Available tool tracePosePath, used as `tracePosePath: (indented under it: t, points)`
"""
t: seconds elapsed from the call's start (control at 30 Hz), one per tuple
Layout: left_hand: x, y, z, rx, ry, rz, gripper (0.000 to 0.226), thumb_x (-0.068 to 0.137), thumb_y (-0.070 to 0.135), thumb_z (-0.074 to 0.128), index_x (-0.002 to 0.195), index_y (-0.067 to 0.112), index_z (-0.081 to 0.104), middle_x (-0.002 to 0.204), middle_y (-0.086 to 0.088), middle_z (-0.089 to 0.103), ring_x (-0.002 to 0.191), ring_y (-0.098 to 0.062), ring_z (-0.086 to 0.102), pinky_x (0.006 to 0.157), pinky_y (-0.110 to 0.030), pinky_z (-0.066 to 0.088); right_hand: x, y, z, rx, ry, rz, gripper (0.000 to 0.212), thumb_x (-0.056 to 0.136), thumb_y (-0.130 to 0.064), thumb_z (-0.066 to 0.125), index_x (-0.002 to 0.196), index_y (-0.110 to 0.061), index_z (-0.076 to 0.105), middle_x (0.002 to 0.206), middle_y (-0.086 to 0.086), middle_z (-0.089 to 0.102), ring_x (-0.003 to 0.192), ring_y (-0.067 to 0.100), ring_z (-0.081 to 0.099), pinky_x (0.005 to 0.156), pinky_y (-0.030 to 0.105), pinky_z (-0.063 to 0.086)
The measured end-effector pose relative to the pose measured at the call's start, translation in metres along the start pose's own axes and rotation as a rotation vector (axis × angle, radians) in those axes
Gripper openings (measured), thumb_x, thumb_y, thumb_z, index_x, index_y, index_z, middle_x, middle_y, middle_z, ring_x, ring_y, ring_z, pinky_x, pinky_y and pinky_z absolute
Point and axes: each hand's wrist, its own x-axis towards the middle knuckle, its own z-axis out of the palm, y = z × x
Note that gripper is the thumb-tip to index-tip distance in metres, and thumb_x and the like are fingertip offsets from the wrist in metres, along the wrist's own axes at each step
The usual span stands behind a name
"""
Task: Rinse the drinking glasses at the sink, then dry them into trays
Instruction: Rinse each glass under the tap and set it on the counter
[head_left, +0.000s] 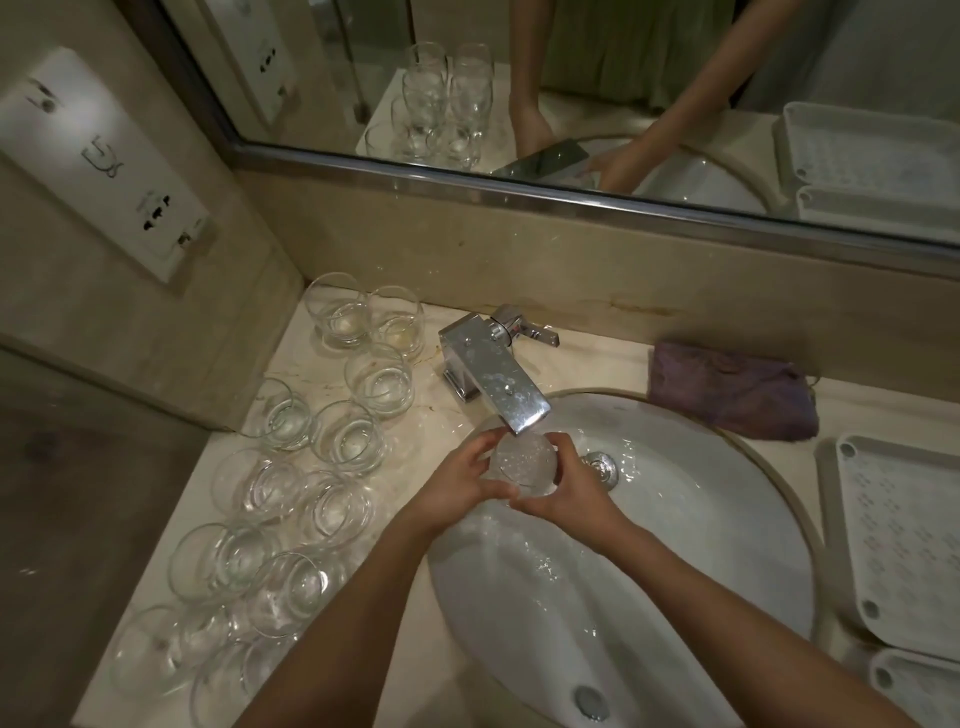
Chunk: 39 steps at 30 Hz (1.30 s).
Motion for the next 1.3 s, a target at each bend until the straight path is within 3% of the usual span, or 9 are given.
tracePosePath:
  t: [0.13, 0.23, 0.37, 0.47, 0.63, 0.83, 1.03, 1.13, 1.3]
  points:
    - [-0.005, -0.01, -0.014, -0.106, 0.013, -0.079, 0.07, 0.068, 0.008, 0.078, 0.132, 0.02, 0.051, 0.129, -0.006, 0.062, 0.111, -0.017, 0.064, 0.095, -0.034, 0.051, 0.008, -0.014, -0.008, -0.176, -0.086, -0.038, 0.075, 0.064, -0.034, 0.086, 0.124, -0.032, 0.041, 0.097, -0.013, 0.06, 0.087, 0.006, 0.059, 0.072, 0.023, 0.048]
    - [-0.003, -0.01, -0.01, -0.046, -0.066, -0.073, 0.081, 0.071, 0.007, 0.077, 0.142, 0.019, 0.041, 0.138, -0.005, 0.054, 0.121, -0.015, 0.057, 0.091, -0.026, 0.05, 0.011, -0.01, -0.012, -0.121, -0.124, 0.0, 0.077, 0.058, -0.033, 0.088, 0.121, -0.035, 0.043, 0.097, -0.009, 0.063, 0.086, 0.005, 0.062, 0.075, 0.026, 0.053]
    - [0.002, -0.005, -0.009, 0.041, -0.143, -0.053, 0.078, 0.066, 0.01, 0.082, 0.132, 0.031, 0.046, 0.139, -0.002, 0.049, 0.122, -0.011, 0.054, 0.091, -0.025, 0.05, 0.005, 0.0, -0.01, -0.017, -0.114, 0.02, 0.08, 0.047, -0.041, 0.088, 0.116, -0.04, 0.048, 0.104, -0.002, 0.066, 0.096, 0.014, 0.066, 0.085, 0.04, 0.056]
    - [0.005, -0.005, -0.009, 0.102, -0.14, -0.088, 0.084, 0.052, 0.029, 0.086, 0.128, 0.032, 0.05, 0.13, -0.002, 0.059, 0.121, -0.016, 0.056, 0.099, -0.032, 0.049, 0.003, 0.003, -0.011, 0.007, -0.116, 0.028, 0.078, 0.051, -0.034, 0.091, 0.116, -0.042, 0.048, 0.108, 0.0, 0.065, 0.097, 0.015, 0.065, 0.084, 0.032, 0.056]
    - [0.004, -0.012, 0.0, 0.178, 0.001, -0.034, 0.083, 0.045, 0.035, 0.088, 0.119, 0.027, 0.051, 0.122, -0.001, 0.06, 0.114, -0.014, 0.06, 0.097, -0.034, 0.052, 0.003, -0.002, -0.019, -0.055, -0.204, -0.007, 0.077, 0.066, -0.024, 0.088, 0.128, -0.04, 0.044, 0.115, -0.017, 0.059, 0.098, 0.008, 0.06, 0.077, 0.012, 0.048]
    - [0.004, -0.012, 0.012, 0.112, 0.175, 0.047, 0.071, 0.047, 0.025, 0.088, 0.109, 0.028, 0.054, 0.109, 0.003, 0.066, 0.099, -0.007, 0.066, 0.081, -0.022, 0.054, 0.011, -0.013, -0.03, -0.062, -0.246, 0.044, 0.086, 0.069, -0.017, 0.086, 0.137, -0.037, 0.039, 0.122, -0.015, 0.053, 0.097, 0.012, 0.062, 0.083, 0.023, 0.053]
    - [0.002, -0.022, 0.02, 0.253, 0.272, 0.038, 0.084, 0.041, 0.044, 0.085, 0.117, 0.029, 0.052, 0.114, 0.01, 0.059, 0.106, -0.006, 0.06, 0.092, -0.034, 0.053, -0.002, 0.005, -0.036, -0.157, -0.32, 0.116, 0.097, 0.074, -0.013, 0.082, 0.149, -0.031, 0.024, 0.135, -0.007, 0.044, 0.099, 0.02, 0.062, 0.087, 0.029, 0.054]
    - [0.002, -0.025, 0.021, 0.254, 0.28, 0.009, 0.088, 0.046, 0.038, 0.086, 0.124, 0.025, 0.049, 0.116, 0.005, 0.061, 0.109, -0.011, 0.061, 0.093, -0.034, 0.052, -0.009, 0.015, -0.037, -0.189, -0.301, 0.166, 0.09, 0.08, -0.011, 0.077, 0.15, -0.029, 0.024, 0.139, -0.002, 0.041, 0.1, 0.015, 0.058, 0.082, 0.023, 0.051]
    - [0.001, -0.022, 0.02, 0.359, 0.321, -0.002, 0.089, 0.04, 0.053, 0.08, 0.12, 0.036, 0.045, 0.123, 0.007, 0.054, 0.113, -0.01, 0.054, 0.098, -0.034, 0.048, -0.009, 0.019, -0.039, -0.226, -0.189, 0.17, 0.075, 0.086, -0.008, 0.068, 0.148, -0.027, 0.03, 0.14, 0.001, 0.044, 0.103, 0.016, 0.055, 0.079, 0.021, 0.047]
